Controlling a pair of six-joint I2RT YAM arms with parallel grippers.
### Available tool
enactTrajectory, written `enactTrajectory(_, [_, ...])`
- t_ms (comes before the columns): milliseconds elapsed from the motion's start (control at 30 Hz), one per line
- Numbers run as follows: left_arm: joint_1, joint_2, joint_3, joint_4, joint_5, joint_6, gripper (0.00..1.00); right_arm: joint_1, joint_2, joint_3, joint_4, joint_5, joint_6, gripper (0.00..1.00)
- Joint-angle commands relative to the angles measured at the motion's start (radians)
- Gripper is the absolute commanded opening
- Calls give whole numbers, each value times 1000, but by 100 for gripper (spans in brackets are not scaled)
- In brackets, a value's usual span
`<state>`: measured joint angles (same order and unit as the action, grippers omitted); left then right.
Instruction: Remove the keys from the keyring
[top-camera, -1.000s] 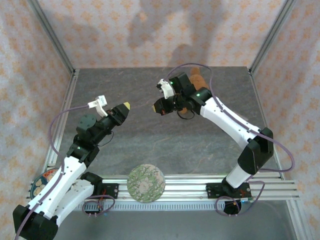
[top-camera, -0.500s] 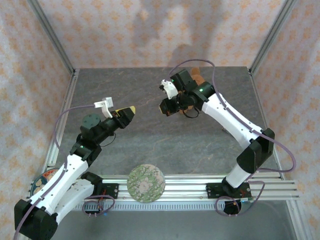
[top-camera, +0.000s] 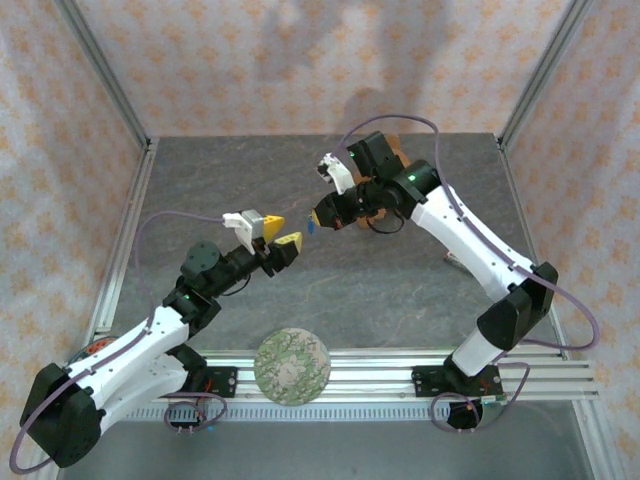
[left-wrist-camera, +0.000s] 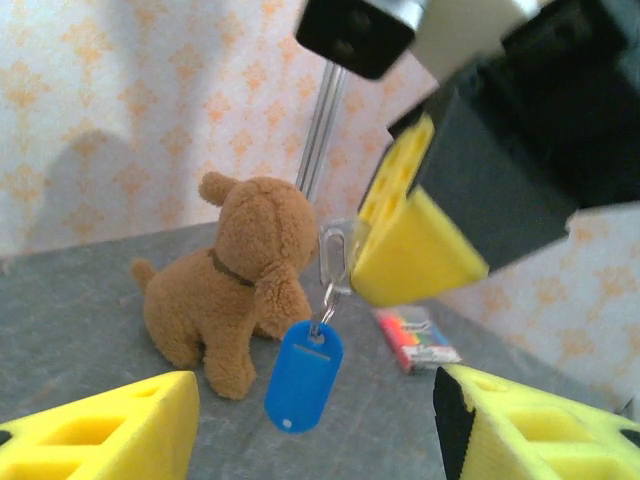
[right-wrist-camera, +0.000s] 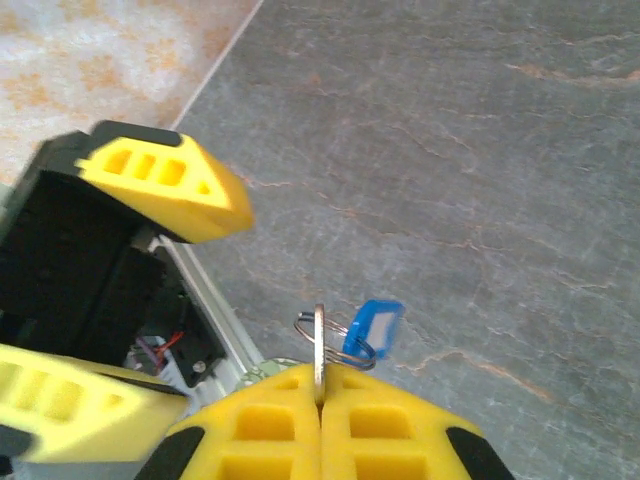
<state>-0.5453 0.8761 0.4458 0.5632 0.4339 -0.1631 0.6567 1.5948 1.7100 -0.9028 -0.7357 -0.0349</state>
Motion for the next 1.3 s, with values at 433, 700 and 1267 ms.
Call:
enactTrajectory(433, [-15,133,23,256,31,269,67,-19,-62,20,37,-194,67,0])
enactTrajectory(700, [-15,177,68,285,64,284,65,-22,-71,2,56,-233,76,0])
enactTrajectory(1267, [-23,227,112,336,81,284,53,-25,-96,-38,109,-284,107,0])
